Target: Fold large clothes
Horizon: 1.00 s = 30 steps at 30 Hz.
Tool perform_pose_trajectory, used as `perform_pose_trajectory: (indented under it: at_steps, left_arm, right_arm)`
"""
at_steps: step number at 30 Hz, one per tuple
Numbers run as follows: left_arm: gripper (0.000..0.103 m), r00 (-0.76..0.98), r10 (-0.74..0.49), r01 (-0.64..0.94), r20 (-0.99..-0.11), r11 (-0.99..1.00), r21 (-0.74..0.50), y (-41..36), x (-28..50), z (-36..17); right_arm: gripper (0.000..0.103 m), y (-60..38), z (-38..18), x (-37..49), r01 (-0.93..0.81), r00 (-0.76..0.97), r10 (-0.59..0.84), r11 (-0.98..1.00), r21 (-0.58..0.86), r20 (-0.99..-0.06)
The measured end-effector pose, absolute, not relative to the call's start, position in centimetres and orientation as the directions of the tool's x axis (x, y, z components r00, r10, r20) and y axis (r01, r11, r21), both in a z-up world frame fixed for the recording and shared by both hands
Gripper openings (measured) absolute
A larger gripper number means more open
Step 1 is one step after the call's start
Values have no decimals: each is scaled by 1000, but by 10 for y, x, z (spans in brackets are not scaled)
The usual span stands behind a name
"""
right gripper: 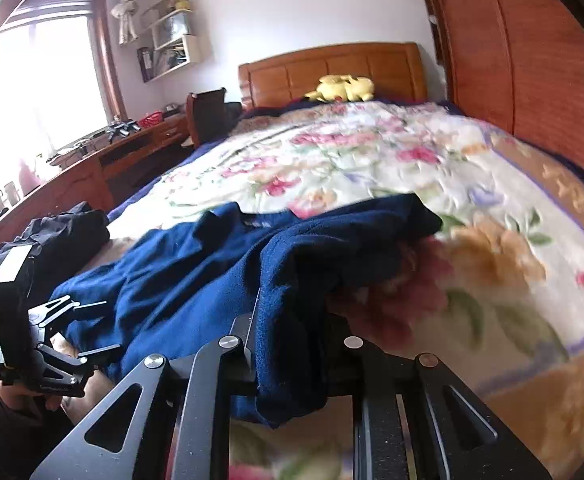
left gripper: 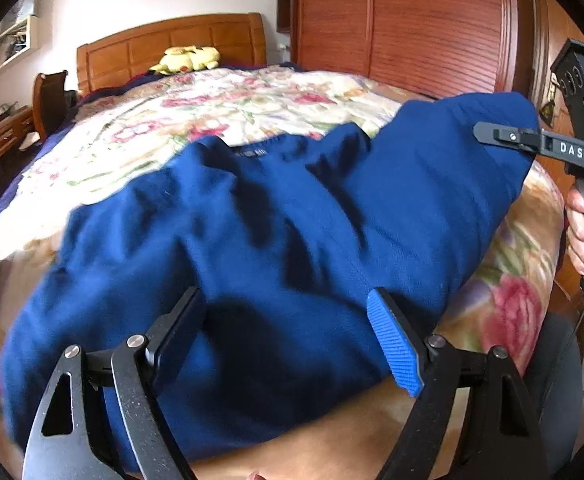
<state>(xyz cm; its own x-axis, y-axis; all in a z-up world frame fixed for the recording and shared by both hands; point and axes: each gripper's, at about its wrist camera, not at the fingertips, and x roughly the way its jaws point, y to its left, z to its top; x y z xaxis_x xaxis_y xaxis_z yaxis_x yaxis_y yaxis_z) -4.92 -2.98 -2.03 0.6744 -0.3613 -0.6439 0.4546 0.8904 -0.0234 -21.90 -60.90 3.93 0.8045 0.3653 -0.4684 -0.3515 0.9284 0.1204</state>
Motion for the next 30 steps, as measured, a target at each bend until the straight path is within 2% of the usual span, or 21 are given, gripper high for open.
perform_pose_trajectory:
  at_steps: [8, 13, 17, 20, 22, 24, 25, 26, 27, 28, 30]
  left_arm:
    - [83, 761, -323, 367, -563, 930, -38, 24, -62, 23]
    - [83, 805, -252, 276, -537, 960, -36, 73, -74, 34]
    - [83, 829, -181, 187, -530, 981, -43, 115, -85, 37]
    - [83, 840, -132, 127, -526, 991, -47, 142, -92, 37]
    - [83, 841, -110, 97, -530, 994, -51, 157, -95, 35]
    - [83, 841, -88, 70, -534, 996, -55, 169, -97, 32]
    - [83, 840, -83, 62, -536, 996, -56, 173, -97, 31]
    - [83, 841, -75, 53, -536, 997, -57, 178, -98, 30]
    - [83, 841, -72, 47, -536, 997, -59, 181, -97, 28]
    - [83, 841, -71, 45, -536, 997, -62, 183, -96, 27]
    - [83, 842, -74, 44, -534, 997, -68, 185, -94, 26]
  right_arm:
    - [17, -551, 60, -216, -463, 803, 426, 886, 14, -417]
    - [17, -490, 73, -211, -573, 763, 504, 817, -63, -404]
    - [17, -432, 74, -208, -667, 702, 570, 737, -113, -428]
    - [18, -387, 66, -202, -759, 596, 634, 645, -89, -493]
    - [21, -360, 51, -198, -791, 538, 641, 608, -67, -548]
    - [30, -337, 35, -196, -804, 509, 609, 589, -84, -608]
    - [32, -332, 30, -194, -814, 493, 619, 577, -72, -611]
    - [40, -330, 29, -192, -822, 470, 635, 568, -43, -613]
    - [54, -329, 30, -189, -829, 446, 655, 559, -6, -610]
    - [60, -334, 34, -186, -835, 420, 678, 549, 35, -604]
    - [63, -345, 42, -184, -837, 413, 707, 543, 68, -574]
